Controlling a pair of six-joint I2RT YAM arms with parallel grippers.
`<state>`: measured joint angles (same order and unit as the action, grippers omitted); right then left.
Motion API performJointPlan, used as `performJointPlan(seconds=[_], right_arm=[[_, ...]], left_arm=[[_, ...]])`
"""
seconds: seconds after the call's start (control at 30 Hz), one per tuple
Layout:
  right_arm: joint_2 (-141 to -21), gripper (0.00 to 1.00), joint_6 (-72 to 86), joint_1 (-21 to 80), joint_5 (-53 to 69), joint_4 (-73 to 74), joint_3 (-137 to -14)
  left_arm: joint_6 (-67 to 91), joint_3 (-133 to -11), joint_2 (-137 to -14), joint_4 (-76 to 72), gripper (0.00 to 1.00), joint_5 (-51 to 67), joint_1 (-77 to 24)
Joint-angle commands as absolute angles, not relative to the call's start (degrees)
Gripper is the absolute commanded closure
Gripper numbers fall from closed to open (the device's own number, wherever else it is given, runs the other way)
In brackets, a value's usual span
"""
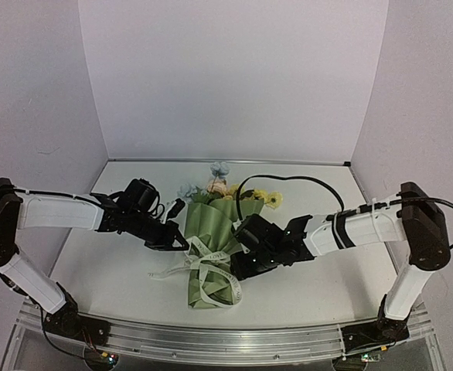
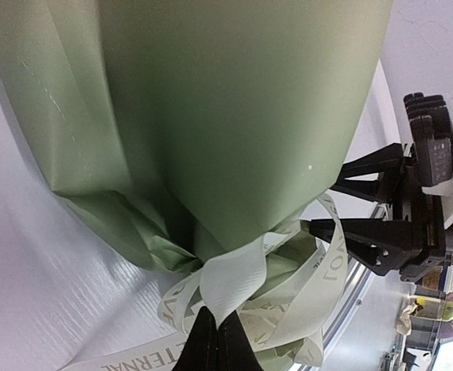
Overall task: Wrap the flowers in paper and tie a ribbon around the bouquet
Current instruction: Cross the half-tied ribbon over the folded bouquet.
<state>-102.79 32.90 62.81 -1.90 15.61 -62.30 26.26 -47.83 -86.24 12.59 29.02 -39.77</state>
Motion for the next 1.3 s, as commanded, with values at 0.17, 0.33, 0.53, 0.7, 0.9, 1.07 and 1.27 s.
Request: performJointPlan(seconds=[0.17,0.33,0.53,0.7,0.9,1.07,1.27], right_arm=[[-103.09,0.53,29.53,62.34,-4.97,14.42,-64.28],[-100.45,0.57,30.55,61.71,-5.56,14.46,-62.60],[-99.18,0.59,40.38,58.77,-2.02,14.98,-60.16],[-96.00,0.57,55.77,58.59,-0.95,14.68,-56.91],[-95.01,0.56,72.64,58.48,0.85,14.64,-54.33],[-95.96,0.54,84.02,58.27,1.46,8.15,-49.83],[-99.97,0.50,94.81,58.28,2.04,-5.09,-45.58]], left_arm=[[23.84,-52.62,-87.62,14.97,1.00,27.24,-38.87],[23.84,-52.54,-86.86,15.12,1.00,27.27,-38.60],[23.58,-52.73,-87.22,14.77,1.00,29.92,-38.58],[23.98,-52.27,-87.36,14.11,1.00,30.61,-38.58],[25.21,-50.28,-86.69,12.06,1.00,31.53,-38.58],[25.53,-48.74,-85.55,10.65,1.00,31.79,-38.58],[25.90,-46.56,-83.67,9.34,1.00,31.84,-38.58]])
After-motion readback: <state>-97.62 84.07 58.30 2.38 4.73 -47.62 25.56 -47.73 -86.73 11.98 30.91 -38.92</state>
